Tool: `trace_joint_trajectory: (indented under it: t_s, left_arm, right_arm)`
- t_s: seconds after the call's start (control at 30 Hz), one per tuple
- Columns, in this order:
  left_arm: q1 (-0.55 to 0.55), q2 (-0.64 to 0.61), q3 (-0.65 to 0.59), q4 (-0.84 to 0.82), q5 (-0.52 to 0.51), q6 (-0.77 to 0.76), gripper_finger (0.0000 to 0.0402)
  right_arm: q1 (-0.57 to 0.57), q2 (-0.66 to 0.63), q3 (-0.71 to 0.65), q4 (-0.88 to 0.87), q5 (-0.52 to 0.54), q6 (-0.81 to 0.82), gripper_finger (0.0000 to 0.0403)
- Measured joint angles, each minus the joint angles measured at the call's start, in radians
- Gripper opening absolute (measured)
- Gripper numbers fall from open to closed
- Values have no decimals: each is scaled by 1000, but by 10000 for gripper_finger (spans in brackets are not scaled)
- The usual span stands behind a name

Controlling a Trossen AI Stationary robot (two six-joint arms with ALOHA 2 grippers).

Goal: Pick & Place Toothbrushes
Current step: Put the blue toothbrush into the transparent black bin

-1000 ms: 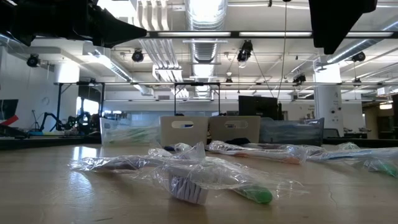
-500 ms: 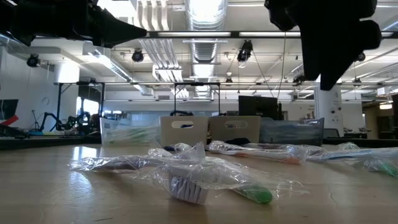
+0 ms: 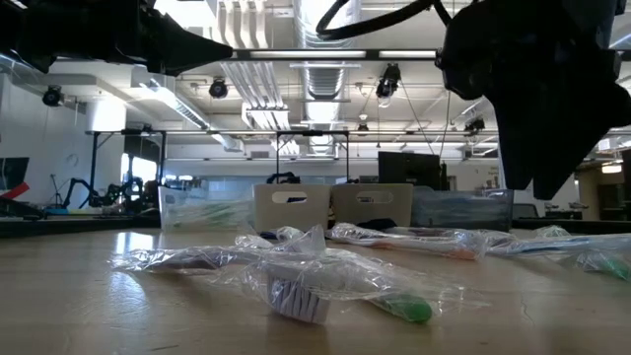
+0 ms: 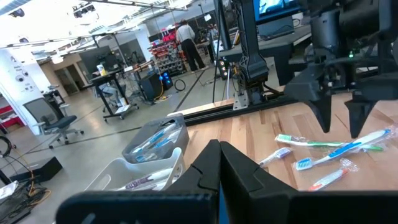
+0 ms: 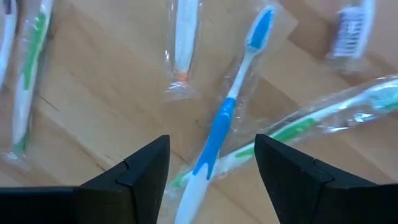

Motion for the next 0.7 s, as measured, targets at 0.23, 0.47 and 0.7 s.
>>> trace_joint_trajectory:
  t_s: [0.23,0.47,0.7]
  left_arm:
    - [0,0,0,0,0,0,5]
    - [0,0,0,0,0,0,5]
    - [0,0,0,0,0,0,5]
  right_arm:
    - [0,6,-66,113,-10,-2,213]
    - [0,6,-121,158,-9,-3,212]
    - [-1,6,-174,202,-8,4,224]
